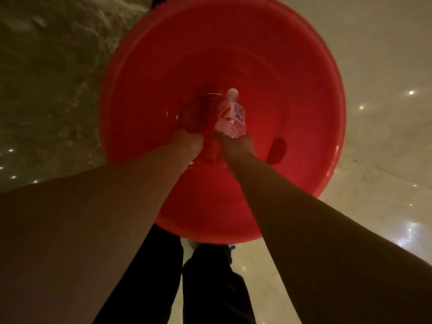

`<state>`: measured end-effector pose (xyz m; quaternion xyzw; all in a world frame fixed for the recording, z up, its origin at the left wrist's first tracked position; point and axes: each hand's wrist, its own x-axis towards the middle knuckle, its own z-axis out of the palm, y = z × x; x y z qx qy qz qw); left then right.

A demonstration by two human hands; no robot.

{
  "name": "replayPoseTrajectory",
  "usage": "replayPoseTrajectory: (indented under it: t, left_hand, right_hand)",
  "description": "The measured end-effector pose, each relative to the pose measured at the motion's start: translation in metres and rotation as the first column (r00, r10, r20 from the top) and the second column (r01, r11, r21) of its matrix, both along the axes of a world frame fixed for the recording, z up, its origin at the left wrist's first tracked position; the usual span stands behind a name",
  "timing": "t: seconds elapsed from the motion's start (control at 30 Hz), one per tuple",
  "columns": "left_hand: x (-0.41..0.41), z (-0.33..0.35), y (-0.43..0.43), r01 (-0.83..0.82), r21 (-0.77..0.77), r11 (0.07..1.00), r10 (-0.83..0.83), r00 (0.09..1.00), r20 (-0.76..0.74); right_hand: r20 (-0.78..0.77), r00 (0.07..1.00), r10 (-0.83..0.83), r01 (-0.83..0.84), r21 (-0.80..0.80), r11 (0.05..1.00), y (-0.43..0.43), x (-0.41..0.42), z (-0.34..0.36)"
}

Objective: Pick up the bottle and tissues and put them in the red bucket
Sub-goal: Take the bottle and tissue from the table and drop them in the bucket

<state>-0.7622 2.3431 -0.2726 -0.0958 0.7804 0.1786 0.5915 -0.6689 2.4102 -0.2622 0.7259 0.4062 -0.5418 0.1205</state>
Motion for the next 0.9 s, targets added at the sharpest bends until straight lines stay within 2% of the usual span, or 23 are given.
replayPoseTrajectory:
  t: [0.13,0.2,0.27,0.37,0.43,0.53,0.63,0.7,0.77,0.9]
  left_hand:
    - [0.001,-0.051,0.005,0.070,0.015,0.997,-0.069,0.996,-0.059]
    - [0.000,-0.050,0.003,0.088,0.033,0.996,-0.085,0.994,-0.070]
    - [-0.002,-0.028,0.002,0.177,0.036,0.984,-0.173,0.980,-0.097]
    - [-0.012,0.030,-0.005,0.282,0.098,0.954,-0.268,0.954,-0.138]
    - [-0.013,0.068,-0.016,0.355,0.121,0.927,-0.340,0.932,-0.128]
    - [-0.028,0.154,-0.031,0.452,0.086,0.888,-0.441,0.889,-0.122]
    - [-0.045,0.247,-0.032,0.456,0.124,0.881,-0.425,0.879,-0.215]
    - [-0.055,0.315,-0.031,0.485,0.130,0.865,-0.420,0.840,-0.343]
    - [-0.057,0.368,-0.034,0.541,0.121,0.832,-0.429,0.767,-0.477]
    - [-0.041,0.485,-0.064,0.561,-0.011,0.828,-0.421,0.607,-0.674]
  right_hand:
    - [0.125,0.990,0.072,-0.083,0.085,0.993,-0.002,0.002,-0.056]
    - [0.201,0.968,0.150,-0.179,0.134,0.975,-0.004,0.005,-0.056]
    - [0.242,0.949,0.201,-0.239,0.143,0.960,-0.003,0.007,-0.039]
    - [0.240,0.935,0.262,-0.288,0.082,0.954,0.004,0.004,0.008]
    - [0.205,0.948,0.245,-0.252,0.008,0.968,0.001,0.007,0.045]
    - [0.069,0.980,0.187,-0.179,-0.107,0.978,-0.010,0.006,0.143]
    - [-0.048,0.960,0.274,-0.277,-0.074,0.958,-0.013,-0.001,0.244]
    - [-0.107,0.908,0.405,-0.405,0.019,0.914,-0.012,-0.012,0.309]
    - [-0.138,0.805,0.577,-0.564,0.127,0.816,-0.014,-0.018,0.355]
    - [-0.099,0.505,0.858,-0.785,0.361,0.504,-0.026,-0.011,0.457]
